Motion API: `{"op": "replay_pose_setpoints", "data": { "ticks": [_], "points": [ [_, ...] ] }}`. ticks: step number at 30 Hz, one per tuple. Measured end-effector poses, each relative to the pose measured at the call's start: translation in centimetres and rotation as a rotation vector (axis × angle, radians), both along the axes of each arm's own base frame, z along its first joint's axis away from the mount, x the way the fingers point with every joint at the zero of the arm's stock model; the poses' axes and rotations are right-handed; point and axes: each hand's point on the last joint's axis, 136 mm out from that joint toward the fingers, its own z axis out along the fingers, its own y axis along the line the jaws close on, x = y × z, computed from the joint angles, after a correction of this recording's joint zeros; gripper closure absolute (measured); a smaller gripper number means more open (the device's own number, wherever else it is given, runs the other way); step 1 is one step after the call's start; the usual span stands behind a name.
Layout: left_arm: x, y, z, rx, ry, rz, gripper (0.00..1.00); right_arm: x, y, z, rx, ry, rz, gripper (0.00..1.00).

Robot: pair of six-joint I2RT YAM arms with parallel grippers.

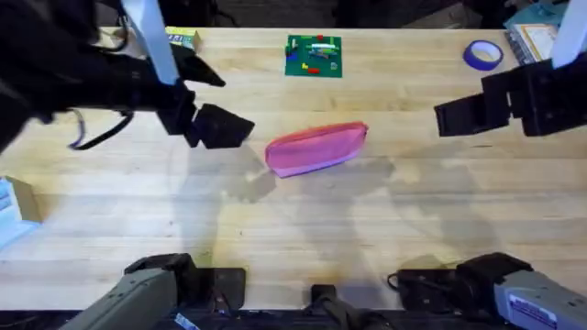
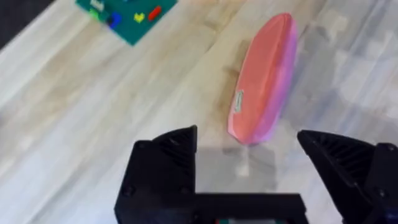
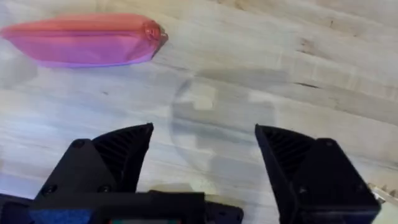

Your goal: Unzip the bag, pick up the pens from the table one at a time and place them inside, then zip the bag closed.

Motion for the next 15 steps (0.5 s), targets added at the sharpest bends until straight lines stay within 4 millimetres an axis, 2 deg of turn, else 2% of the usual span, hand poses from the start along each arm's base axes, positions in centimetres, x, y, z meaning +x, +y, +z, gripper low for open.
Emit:
{"op": "replay_pose_setpoints", "data": {
  "ticks": [3,9,15],
  "points": [
    [-1.8,0.4,0.8,0.019,0.058,0.047,0.007,-0.2,0.0,-0.1,0.001,0.006,-0.004,0.003],
    [-4.9,0.5,0.7,0.028,0.179,0.084,0.005,-0.2,-0.1,-0.1,0.014,0.008,-0.029,0.003],
    [-5.3,0.7,0.5,0.038,0.194,0.096,0.006,-0.2,-0.1,-0.1,0.016,0.009,-0.033,0.004]
  ]
}}
